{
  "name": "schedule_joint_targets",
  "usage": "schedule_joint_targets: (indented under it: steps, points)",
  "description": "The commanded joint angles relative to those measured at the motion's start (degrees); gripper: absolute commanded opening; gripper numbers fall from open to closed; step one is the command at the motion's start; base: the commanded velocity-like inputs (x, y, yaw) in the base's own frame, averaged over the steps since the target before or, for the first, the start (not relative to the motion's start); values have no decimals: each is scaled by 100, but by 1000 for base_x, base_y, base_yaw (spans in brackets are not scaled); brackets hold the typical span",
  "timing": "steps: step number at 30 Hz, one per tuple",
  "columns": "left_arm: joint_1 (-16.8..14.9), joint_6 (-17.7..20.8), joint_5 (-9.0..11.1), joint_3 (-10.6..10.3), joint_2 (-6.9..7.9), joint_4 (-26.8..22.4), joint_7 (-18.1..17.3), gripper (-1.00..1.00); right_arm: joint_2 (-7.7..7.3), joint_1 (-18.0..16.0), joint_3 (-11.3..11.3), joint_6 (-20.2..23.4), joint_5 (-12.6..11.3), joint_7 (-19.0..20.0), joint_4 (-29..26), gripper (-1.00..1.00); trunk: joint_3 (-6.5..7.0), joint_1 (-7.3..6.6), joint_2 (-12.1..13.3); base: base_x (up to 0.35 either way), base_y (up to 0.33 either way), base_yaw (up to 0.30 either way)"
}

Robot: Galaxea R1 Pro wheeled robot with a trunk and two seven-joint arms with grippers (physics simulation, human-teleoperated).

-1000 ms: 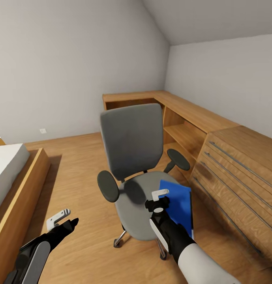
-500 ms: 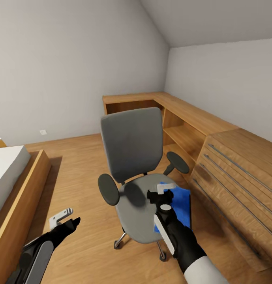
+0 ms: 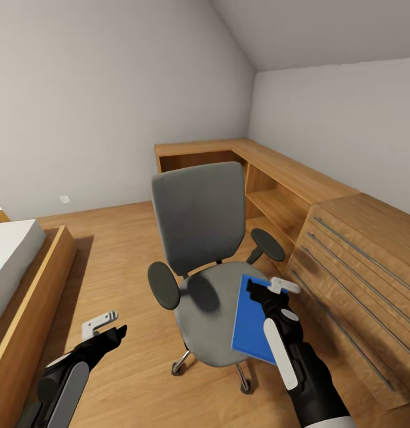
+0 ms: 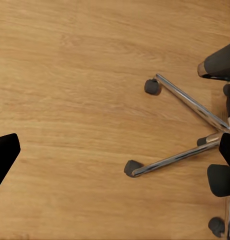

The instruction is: In the bedroom, organize the workspace by keeping the computer under the desk, ensuring the monitor is on the desk, placing the keyboard on the desk next to the monitor, placing the mouse on the desk next to the keyboard, moving the folder from the swivel chair onto the desk next to the mouse, stacking the notebook on top of the folder with the pen on top of the notebook, and positioning the swivel chair next to the desk.

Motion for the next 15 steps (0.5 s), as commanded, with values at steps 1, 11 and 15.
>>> schedule_joint_targets:
  steps: [1,11,15]
  points:
    - [-4,18,59,-15,2,-5,50,100,-3,-2,6,15,-57,-50,-21,100,-5,0,-3,0,0,0]
    - [-2,28,60,-69,18,13,50,100,-3,30,-5,9,-80,-54,-256,100,-5,0,-3,0,0,0]
    - [-4,24,64,-72,19,14,47,100,-7,61,-9,5,-80,-54,-286,100,-5,0,-3,0,0,0]
